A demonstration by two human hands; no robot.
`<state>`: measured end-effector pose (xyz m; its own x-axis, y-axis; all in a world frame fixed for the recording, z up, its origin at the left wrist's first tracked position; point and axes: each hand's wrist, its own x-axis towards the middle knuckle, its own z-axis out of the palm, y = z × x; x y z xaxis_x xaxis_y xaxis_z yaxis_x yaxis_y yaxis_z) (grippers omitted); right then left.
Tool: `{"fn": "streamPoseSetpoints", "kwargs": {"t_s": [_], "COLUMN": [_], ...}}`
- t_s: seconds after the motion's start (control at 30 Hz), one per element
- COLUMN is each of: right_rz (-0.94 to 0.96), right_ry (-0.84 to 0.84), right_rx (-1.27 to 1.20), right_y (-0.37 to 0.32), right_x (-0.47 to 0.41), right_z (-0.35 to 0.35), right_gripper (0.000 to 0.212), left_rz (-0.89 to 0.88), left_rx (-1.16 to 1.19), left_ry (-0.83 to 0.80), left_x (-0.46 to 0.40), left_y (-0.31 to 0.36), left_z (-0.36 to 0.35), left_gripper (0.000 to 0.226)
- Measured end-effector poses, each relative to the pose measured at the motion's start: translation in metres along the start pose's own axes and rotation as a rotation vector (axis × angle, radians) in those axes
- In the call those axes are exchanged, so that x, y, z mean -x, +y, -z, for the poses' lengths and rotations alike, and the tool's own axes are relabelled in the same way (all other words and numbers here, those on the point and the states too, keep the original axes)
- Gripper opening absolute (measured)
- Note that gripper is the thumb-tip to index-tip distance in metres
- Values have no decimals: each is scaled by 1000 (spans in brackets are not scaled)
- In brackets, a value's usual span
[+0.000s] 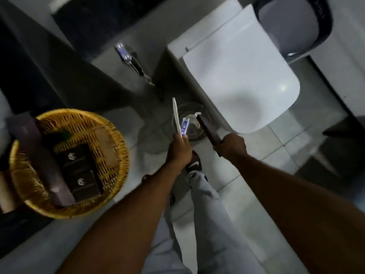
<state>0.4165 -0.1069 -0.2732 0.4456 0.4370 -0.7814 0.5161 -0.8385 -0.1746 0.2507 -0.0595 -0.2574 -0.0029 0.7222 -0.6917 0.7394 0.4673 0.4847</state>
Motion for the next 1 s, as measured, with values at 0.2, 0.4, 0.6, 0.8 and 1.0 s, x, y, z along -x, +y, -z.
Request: {"fn": "streamPoseSetpoints", "kwargs": {"t_s": [0.2,0.4,0.6,0.8,1.0], "right_rz": [-36,-86,74,452,881], "right_ry": [14,-25,138,454,688], "right_rx": [-81,-190,-229,-389,-523], "right_y": [3,4,0,-28,-79], "right_x": [-61,-101,-71,26,142], "right_z": [-53,-90,-78,9,99], "right_gripper": [36,36,15,12,15], "left_rz": [177,201,154,-8,-268], "left_rx": [-41,-67,-64,24,-35], "left_ry": [-36,-54,-72,-38,-56], "left_x": [-45,-69,-49,9,84], "left_y": [-45,-72,-54,31,100], "left_z": [-35,-56,-49,-3,93], "left_gripper": [39,39,37,37,41]}}
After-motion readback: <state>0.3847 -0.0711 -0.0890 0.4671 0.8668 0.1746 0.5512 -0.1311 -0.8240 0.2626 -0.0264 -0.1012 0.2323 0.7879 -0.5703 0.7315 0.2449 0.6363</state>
